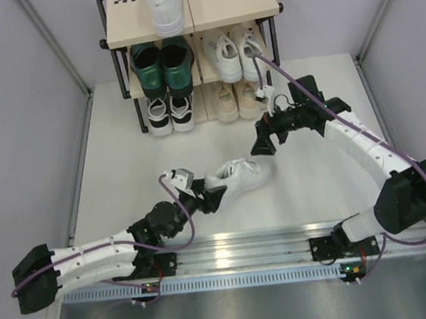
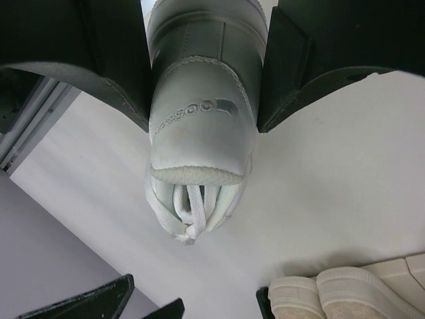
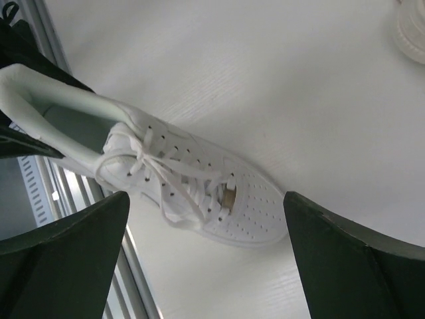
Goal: Place and organize the shoes onto the shoe shelf
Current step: Place the shoe at the shoe shelf.
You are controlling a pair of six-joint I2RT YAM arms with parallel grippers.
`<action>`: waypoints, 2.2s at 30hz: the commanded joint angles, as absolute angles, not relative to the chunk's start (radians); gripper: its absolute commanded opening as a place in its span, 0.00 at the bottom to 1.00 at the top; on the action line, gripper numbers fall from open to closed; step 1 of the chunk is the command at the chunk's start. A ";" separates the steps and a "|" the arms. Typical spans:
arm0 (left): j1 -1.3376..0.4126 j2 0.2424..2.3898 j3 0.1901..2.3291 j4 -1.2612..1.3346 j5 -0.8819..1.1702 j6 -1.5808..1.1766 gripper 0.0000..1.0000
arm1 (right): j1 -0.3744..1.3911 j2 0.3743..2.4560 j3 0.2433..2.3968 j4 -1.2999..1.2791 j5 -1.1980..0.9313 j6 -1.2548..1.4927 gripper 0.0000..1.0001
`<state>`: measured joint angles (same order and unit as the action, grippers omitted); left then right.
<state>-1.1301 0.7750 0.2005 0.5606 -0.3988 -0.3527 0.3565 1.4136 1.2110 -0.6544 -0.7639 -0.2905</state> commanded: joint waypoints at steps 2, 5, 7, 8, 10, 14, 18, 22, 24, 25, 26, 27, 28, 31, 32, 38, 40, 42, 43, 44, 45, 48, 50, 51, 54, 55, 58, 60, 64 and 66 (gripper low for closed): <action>-1.135 0.814 0.186 0.637 -0.267 -0.445 0.00 | 0.471 1.463 1.308 -0.673 -0.644 -0.293 0.99; -1.137 0.856 0.189 0.637 -0.245 -0.456 0.00 | 0.554 1.491 1.305 -0.669 -0.563 -0.288 0.99; -1.137 0.871 0.186 0.637 -0.244 -0.463 0.00 | 0.584 1.515 1.301 -0.672 -0.534 -0.298 0.99; -1.137 0.874 0.186 0.637 -0.244 -0.465 0.00 | 0.589 1.525 1.304 -0.686 -0.529 -0.302 0.99; -1.137 0.882 0.184 0.637 -0.245 -0.466 0.00 | 0.615 1.545 1.299 -0.692 -0.491 -0.313 0.98; -1.137 0.890 0.183 0.632 -0.252 -0.472 0.00 | 0.664 1.563 1.278 -0.718 -0.451 -0.350 0.90; -1.137 0.929 0.184 0.629 -0.250 -0.495 0.00 | 0.707 1.574 1.258 -0.742 -0.408 -0.390 0.68; -1.137 0.985 0.198 0.629 -0.233 -0.515 0.00 | 0.716 1.600 1.259 -0.759 -0.431 -0.400 0.31; -1.137 1.023 0.209 0.629 -0.229 -0.525 0.00 | 0.716 1.611 1.266 -0.764 -0.452 -0.403 0.13; -1.137 1.035 0.210 0.629 -0.222 -0.528 0.03 | 0.716 1.611 1.269 -0.767 -0.459 -0.406 0.10; -1.137 1.061 0.213 0.629 -0.218 -0.529 0.07 | 0.716 1.612 1.267 -0.769 -0.469 -0.408 0.08; -1.137 1.071 0.218 0.629 -0.215 -0.532 0.11 | 0.716 1.614 1.269 -0.770 -0.475 -0.410 0.07; -1.137 1.080 0.219 0.629 -0.206 -0.535 0.22 | 0.716 1.615 1.269 -0.781 -0.482 -0.416 0.08; -1.137 1.111 0.222 0.629 -0.201 -0.538 0.43 | 0.716 1.614 1.269 -0.798 -0.503 -0.434 0.32; -1.137 1.118 0.225 0.629 -0.196 -0.535 0.47 | 0.716 1.608 1.270 -0.802 -0.503 -0.442 0.50; -1.137 1.140 0.236 0.629 -0.166 -0.515 0.73 | 0.712 1.540 1.275 -0.822 -0.482 -0.469 0.85; -1.137 1.137 0.244 0.629 -0.155 -0.505 0.78 | 0.700 1.525 1.276 -0.827 -0.491 -0.474 0.86; -1.137 1.135 0.248 0.627 -0.152 -0.491 0.85 | 0.674 1.500 1.276 -0.831 -0.514 -0.474 0.87; -1.137 1.135 0.250 0.629 -0.152 -0.488 0.89 | 0.663 1.494 1.276 -0.833 -0.521 -0.474 0.87; -1.137 1.138 0.256 0.627 -0.149 -0.486 0.90 | 0.640 1.479 1.276 -0.834 -0.538 -0.474 0.87; -1.137 1.140 0.259 0.627 -0.149 -0.485 0.91 | 0.629 1.471 1.272 -0.834 -0.546 -0.474 0.87; -1.137 1.163 0.275 0.629 -0.155 -0.485 0.93 | 0.586 1.447 1.266 -0.834 -0.583 -0.472 0.88; -1.138 1.192 0.288 0.627 -0.153 -0.476 0.93 | 0.552 1.431 1.259 -0.831 -0.610 -0.469 0.88; -1.137 1.201 0.304 0.630 -0.150 -0.472 0.93 | 0.540 1.425 1.255 -0.831 -0.620 -0.468 0.88; -1.137 1.198 0.328 0.629 -0.156 -0.460 0.93 | 0.494 1.404 1.243 -0.827 -0.650 -0.463 0.88; -1.137 1.177 0.331 0.627 -0.179 -0.462 0.93 | 0.486 1.398 1.239 -0.824 -0.653 -0.463 0.88; -1.135 1.122 0.340 0.609 -0.205 -0.476 0.93 | 0.454 1.376 1.223 -0.819 -0.672 -0.460 0.88; -1.135 1.091 0.345 0.585 -0.229 -0.486 0.93 | 0.434 1.365 1.213 -0.815 -0.684 -0.459 0.89; -1.135 1.052 0.337 0.546 -0.268 -0.474 0.93 | 0.407 1.358 1.210 -0.810 -0.709 -0.453 0.89; -1.132 1.061 0.333 0.545 -0.284 -0.445 0.91 | 0.391 1.356 1.212 -0.810 -0.726 -0.451 0.89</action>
